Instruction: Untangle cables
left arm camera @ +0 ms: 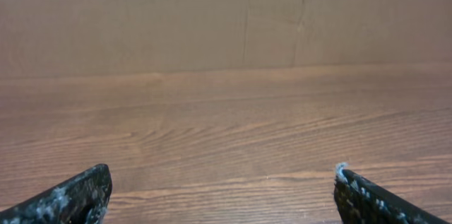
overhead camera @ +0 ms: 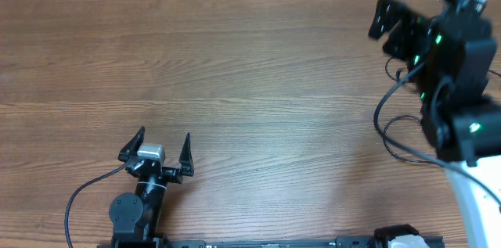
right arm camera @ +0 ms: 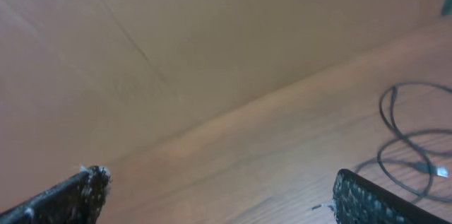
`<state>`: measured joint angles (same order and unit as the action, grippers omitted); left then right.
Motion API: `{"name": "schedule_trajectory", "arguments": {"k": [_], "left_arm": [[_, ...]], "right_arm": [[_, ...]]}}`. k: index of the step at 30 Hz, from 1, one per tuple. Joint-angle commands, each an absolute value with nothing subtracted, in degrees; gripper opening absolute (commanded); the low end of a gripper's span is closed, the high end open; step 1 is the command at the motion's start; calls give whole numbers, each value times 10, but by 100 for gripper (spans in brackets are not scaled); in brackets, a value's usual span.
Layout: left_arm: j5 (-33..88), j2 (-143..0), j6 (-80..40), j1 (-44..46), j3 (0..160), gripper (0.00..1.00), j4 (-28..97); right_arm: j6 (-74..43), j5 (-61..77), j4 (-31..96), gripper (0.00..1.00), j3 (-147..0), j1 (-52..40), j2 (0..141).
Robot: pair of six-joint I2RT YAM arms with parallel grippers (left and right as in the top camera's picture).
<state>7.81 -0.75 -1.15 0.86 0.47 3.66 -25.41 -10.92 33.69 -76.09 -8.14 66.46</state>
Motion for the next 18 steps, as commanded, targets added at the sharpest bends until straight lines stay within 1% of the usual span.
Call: {"name": "schedule_trajectory", "arguments": {"k": [1, 3, 4, 6, 18], "left_arm": [[72, -3, -15, 8, 3, 100, 38], [72, -3, -15, 8, 3, 100, 38], [72, -3, -15, 8, 3, 100, 38], [72, -3, -15, 8, 3, 99, 38], [72, -3, -15, 8, 3, 99, 38]], "right_arm": [[-254, -116, 230, 100, -635, -83, 591], [-254, -116, 178, 100, -580, -83, 565], [-254, -116, 133, 100, -528, -83, 540], [-255, -116, 91, 100, -476, -83, 515], [-254, -116, -62, 100, -277, -82, 416]]}}
